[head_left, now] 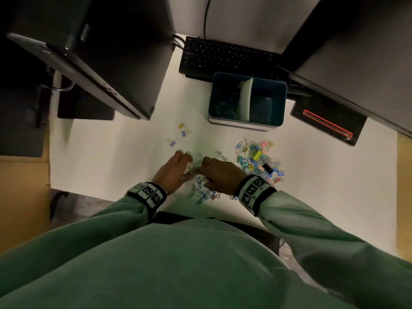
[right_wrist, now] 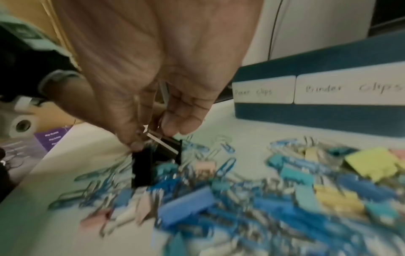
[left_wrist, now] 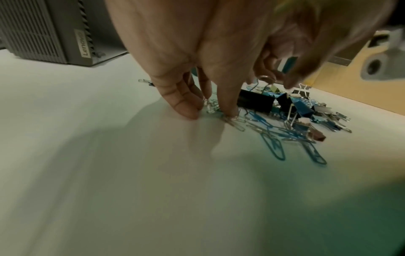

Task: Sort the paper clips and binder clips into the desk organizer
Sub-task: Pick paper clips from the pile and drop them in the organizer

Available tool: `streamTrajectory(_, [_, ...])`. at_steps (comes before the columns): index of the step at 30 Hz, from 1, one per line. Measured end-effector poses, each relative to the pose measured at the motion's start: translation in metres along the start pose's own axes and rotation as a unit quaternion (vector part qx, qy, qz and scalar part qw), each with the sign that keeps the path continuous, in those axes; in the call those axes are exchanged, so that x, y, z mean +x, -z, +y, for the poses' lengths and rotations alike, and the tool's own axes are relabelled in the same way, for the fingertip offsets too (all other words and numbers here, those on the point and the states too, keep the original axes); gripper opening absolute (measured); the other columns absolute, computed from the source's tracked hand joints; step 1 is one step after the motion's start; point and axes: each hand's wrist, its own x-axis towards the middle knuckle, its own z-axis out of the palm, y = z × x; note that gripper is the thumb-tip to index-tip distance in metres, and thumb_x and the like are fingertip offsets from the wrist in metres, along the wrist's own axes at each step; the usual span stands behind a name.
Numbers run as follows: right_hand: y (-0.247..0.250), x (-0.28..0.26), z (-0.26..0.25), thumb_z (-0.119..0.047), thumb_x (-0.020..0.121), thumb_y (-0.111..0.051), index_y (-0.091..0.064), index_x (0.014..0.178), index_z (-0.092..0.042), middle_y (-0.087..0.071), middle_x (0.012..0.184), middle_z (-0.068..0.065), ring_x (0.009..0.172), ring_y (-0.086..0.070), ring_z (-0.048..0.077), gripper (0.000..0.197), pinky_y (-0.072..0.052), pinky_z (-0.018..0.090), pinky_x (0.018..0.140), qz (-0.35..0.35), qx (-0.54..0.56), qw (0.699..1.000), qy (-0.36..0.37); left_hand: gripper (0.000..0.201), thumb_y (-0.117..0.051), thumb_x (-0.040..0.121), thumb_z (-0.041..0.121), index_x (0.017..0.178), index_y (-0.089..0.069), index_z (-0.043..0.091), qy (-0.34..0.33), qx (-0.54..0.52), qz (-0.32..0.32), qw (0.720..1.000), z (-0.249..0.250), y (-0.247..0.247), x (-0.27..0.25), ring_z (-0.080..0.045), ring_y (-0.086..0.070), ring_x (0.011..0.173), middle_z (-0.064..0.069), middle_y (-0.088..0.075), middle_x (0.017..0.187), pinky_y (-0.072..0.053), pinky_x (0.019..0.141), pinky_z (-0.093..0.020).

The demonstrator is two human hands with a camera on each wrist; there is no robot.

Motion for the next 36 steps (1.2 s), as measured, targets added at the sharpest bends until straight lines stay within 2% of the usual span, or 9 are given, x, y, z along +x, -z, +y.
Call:
streamTrajectory(5, [0.007,0.002,0.001,-0.020,0.095,-0.056,-0.061,0.116,-0.016,-0.056,0.110,0.002,0.093,-0.057,0.018,0.023,-0.048,0.031,0.077,0.071,0.120,0.988,-0.069,0.032,-0.065,0.087,0.019,0.114,-0.051,0.011,0.003,-0.008,0.005,1.000,0.001,0.005,0.002,-0.031,-0.056,0.079,-0.010,-0.044,0.109,-0.044,0.064,-0.033])
streamTrajectory(10, [0.046,0.009,0.023,-0.023,0.092,-0.061,-0.063,0.105,-0.014,-0.062,0.098,0.002,0.081,-0.058,0.015,0.016,-0.050,0.032,0.074,0.232,0.223,0.932,-0.168,0.040,-0.069,0.083,0.021,0.118,-0.050,0.012,0.027,-0.030,-0.007,0.999,0.009,0.004,0.004,-0.026,-0.055,0.086,-0.011,-0.043,0.115,-0.049,0.074,-0.034])
streamTrajectory(12, [0.052,0.023,0.034,-0.026,0.091,-0.062,-0.063,0.104,-0.015,-0.066,0.096,0.002,0.082,-0.061,0.017,0.017,-0.051,0.034,0.073,0.252,0.227,0.914,-0.221,0.036,-0.071,0.081,0.015,0.111,-0.052,0.010,0.022,-0.025,-0.013,0.999,0.014,0.004,0.008,-0.026,-0.055,0.082,-0.011,-0.044,0.112,-0.049,0.071,-0.033])
streamTrajectory(19, [0.032,0.023,0.030,-0.033,0.089,-0.065,-0.049,0.129,-0.016,-0.059,0.116,0.005,0.097,-0.061,0.020,0.046,-0.051,0.034,0.083,0.244,0.200,0.909,-0.274,0.012,-0.063,0.087,0.011,0.096,-0.059,0.004,0.008,-0.021,0.002,1.000,0.014,0.003,0.014,-0.031,-0.058,0.077,-0.014,-0.051,0.100,-0.049,0.069,-0.035])
streamTrajectory(22, [0.012,0.010,0.019,-0.047,0.082,-0.069,-0.041,0.129,-0.011,-0.046,0.126,0.011,0.109,-0.051,0.026,0.066,-0.050,0.038,0.085,0.153,0.091,0.933,-0.313,0.011,-0.062,0.088,0.014,0.096,-0.061,0.007,0.009,-0.044,0.003,0.999,0.008,0.006,0.009,-0.027,-0.057,0.077,-0.010,-0.053,0.096,-0.046,0.071,-0.031])
streamTrajectory(25, [-0.007,0.018,0.006,-0.049,0.075,-0.074,-0.037,0.130,-0.010,-0.038,0.129,0.014,0.114,-0.043,0.029,0.078,-0.054,0.042,0.083,0.088,0.035,0.955,-0.280,0.008,-0.065,0.088,0.016,0.094,-0.064,0.011,0.018,-0.077,0.016,0.997,0.011,0.022,0.003,-0.020,-0.055,0.077,-0.007,-0.057,0.090,-0.045,0.073,-0.029])
streamTrajectory(28, [-0.017,0.029,-0.006,-0.031,0.081,-0.072,-0.041,0.127,-0.010,-0.037,0.132,0.014,0.116,-0.042,0.030,0.060,-0.055,0.043,0.077,0.076,0.021,0.972,-0.223,0.005,-0.067,0.086,0.016,0.091,-0.065,0.014,0.029,-0.133,0.044,0.990,0.027,0.049,0.005,-0.018,-0.059,0.078,-0.004,-0.062,0.089,-0.048,0.074,-0.027])
streamTrajectory(32, [-0.020,0.029,-0.006,-0.009,0.091,-0.055,-0.049,0.118,-0.006,-0.046,0.124,0.013,0.108,-0.050,0.029,0.028,-0.051,0.043,0.077,0.088,0.035,0.976,-0.198,0.008,-0.067,0.087,0.017,0.094,-0.065,0.014,0.010,-0.213,0.099,0.972,0.069,0.089,0.042,-0.008,-0.059,0.077,0.001,-0.065,0.092,-0.047,0.067,-0.008])
streamTrajectory(36, [-0.016,0.020,0.008,-0.009,0.090,-0.052,-0.060,0.104,-0.007,-0.057,0.108,0.010,0.095,-0.058,0.027,0.016,-0.046,0.033,0.076,0.112,0.134,0.959,-0.225,0.010,-0.066,0.087,0.018,0.096,-0.066,0.014,-0.033,-0.218,0.141,0.965,0.104,0.111,0.102,-0.012,-0.063,0.081,0.001,-0.066,0.092,-0.056,0.077,-0.031])
